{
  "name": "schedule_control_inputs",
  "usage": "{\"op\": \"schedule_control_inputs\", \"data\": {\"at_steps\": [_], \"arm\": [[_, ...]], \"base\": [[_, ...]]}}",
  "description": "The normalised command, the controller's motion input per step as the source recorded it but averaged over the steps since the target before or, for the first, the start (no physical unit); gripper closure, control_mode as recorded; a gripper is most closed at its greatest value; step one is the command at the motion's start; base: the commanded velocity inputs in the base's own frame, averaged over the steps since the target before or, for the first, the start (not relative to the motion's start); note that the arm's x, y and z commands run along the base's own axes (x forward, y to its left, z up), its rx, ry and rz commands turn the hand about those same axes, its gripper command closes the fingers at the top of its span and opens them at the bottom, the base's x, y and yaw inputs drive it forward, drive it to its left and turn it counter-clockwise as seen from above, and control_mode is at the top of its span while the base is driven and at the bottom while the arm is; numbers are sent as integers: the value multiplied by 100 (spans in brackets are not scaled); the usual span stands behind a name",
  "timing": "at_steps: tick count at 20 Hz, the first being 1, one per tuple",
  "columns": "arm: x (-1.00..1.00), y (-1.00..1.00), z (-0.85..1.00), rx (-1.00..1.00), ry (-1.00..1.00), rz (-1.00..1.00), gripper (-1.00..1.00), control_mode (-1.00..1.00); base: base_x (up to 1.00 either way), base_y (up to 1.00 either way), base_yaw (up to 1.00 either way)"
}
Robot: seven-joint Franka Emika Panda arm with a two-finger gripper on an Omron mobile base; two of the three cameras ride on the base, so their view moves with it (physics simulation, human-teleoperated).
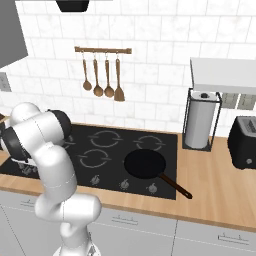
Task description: Pick the kettle from the counter and place it on a stove burner. Then turn the burner on.
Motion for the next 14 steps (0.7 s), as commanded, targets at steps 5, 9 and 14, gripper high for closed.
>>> {"op": "schedule_control_inputs", "data": {"at_steps": [5,9,14], "arm": [[0,4,-1,0,0,0,-100,-100],[-1,0,-8,0,0,0,-100,-100],[0,0,-17,0,0,0,-100,-100]], "base": [[0,0,0],[0,0,0],[0,0,0]]}}
